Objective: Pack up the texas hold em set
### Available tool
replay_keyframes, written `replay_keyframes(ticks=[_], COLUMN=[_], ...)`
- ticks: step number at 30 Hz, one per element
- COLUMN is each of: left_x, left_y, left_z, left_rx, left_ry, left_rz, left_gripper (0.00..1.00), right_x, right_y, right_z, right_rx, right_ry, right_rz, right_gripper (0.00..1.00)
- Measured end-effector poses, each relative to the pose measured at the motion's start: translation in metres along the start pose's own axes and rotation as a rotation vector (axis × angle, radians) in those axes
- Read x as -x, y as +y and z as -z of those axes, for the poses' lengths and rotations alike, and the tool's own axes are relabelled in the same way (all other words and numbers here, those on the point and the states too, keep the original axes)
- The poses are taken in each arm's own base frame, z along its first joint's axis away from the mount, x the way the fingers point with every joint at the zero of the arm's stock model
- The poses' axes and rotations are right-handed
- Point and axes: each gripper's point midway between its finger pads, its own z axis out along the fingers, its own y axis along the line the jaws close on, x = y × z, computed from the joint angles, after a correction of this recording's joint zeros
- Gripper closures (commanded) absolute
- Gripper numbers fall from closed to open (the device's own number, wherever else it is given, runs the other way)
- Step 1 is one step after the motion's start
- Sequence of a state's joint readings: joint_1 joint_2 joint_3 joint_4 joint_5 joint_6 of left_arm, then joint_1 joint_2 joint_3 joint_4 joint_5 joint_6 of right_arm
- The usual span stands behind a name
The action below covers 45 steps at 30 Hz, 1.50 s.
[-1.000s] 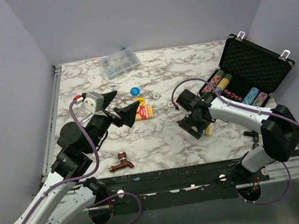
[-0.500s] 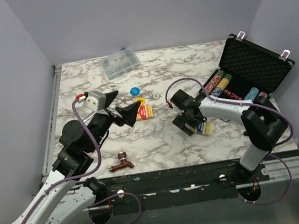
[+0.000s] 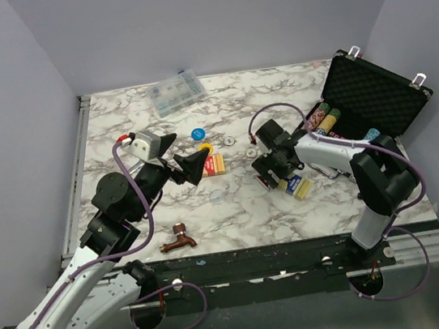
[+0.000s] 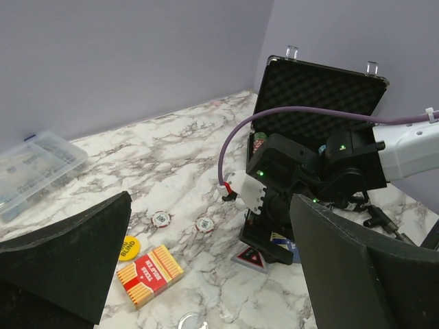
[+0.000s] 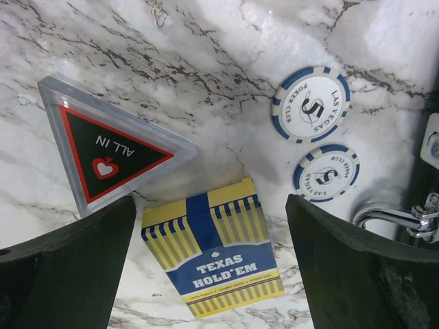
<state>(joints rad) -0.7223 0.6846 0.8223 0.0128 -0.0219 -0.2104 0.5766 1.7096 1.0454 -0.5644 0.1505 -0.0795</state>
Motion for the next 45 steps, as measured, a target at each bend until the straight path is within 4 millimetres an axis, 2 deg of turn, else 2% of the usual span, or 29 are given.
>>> replay_keyframes(ticks=[4, 10, 16, 29, 32, 35, 40, 41, 45], left_x=[-0.001, -0.003, -0.005, -0.005, -0.005, -0.005, -0.004, -0.003, 0.000], left_y=[0.000, -0.003, -0.004, -0.005, -0.005, -0.005, -0.005, -0.005, -0.006], left_z=[0.000, -0.002, -0.002, -0.002, -0.002, -0.002, -0.001, -0.001, 0.001], left_rx=[0.000, -0.017, -0.022, -0.031, -0.031, -0.031, -0.032, -0.032, -0.034], left_ry=[0.002, 0.012, 0.017, 0.018, 0.018, 0.018, 0.014, 0.013, 0.002], left_rz=[0.000, 0.001, 0.001, 0.000, 0.000, 0.000, 0.000, 0.000, 0.001], left_gripper=[0.01, 0.01, 0.01, 0.01, 0.01, 0.01, 0.01, 0.01, 0.01], right_x=[-0.006, -0.028, -0.033, -0.036, -0.035, -0.035, -0.034, -0.034, -0.034], right_y=[0.003, 0.003, 0.001, -0.001, -0.001, -0.002, -0.002, -0.003, -0.008], right_z=[0.002, 0.012, 0.014, 0.009, 0.009, 0.009, 0.009, 0.009, 0.011], right_rx=[0.013, 0.015, 0.010, 0.011, 0.011, 0.011, 0.009, 0.008, -0.028], right_ry=[0.014, 0.046, 0.067, 0.090, 0.091, 0.088, 0.087, 0.086, 0.087], right_rz=[-0.018, -0.012, 0.006, 0.059, 0.070, 0.080, 0.087, 0.088, 0.099], right_gripper=[0.07, 0.08, 0.17, 0.17, 0.27, 0.40, 0.51, 0.56, 0.61])
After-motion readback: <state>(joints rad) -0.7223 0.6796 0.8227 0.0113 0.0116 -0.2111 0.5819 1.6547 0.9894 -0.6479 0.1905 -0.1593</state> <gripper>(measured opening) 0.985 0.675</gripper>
